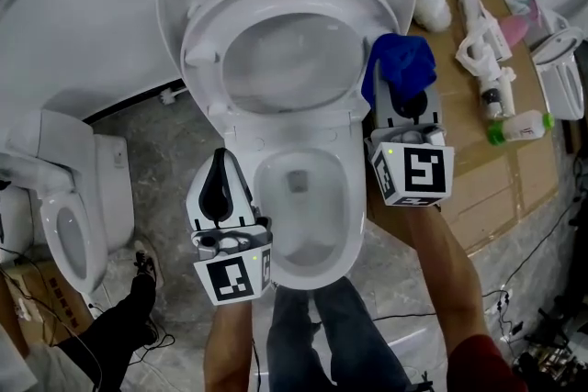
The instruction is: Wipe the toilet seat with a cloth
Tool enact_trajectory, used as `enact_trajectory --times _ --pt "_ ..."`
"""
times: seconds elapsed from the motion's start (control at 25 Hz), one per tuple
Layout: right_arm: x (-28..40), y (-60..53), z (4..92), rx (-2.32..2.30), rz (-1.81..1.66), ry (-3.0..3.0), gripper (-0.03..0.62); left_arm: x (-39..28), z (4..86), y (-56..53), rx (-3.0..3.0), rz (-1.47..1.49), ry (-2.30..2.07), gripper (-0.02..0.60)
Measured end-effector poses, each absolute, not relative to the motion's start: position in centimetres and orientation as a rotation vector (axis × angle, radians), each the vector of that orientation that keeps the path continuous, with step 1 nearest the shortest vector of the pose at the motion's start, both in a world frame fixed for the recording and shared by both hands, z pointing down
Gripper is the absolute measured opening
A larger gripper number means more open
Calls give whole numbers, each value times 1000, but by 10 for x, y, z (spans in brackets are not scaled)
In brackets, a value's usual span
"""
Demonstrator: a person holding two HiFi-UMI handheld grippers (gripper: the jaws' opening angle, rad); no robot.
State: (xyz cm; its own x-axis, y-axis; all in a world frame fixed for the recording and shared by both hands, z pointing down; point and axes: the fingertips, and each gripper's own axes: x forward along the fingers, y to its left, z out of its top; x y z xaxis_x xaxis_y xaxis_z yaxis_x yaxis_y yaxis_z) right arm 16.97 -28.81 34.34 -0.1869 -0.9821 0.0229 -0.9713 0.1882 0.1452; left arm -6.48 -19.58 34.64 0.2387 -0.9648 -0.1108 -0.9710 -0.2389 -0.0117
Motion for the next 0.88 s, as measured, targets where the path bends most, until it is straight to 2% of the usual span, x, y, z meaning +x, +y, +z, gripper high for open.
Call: enact_trajectory --times 0.56,0.88 --pt "183 -291 475 1913 77 -2216 58 -67 409 -192 -2430 52 1893 15" --pt "177 -283 506 1919 41 -2218 58 -71 440 -189 -2432 27 1925 15"
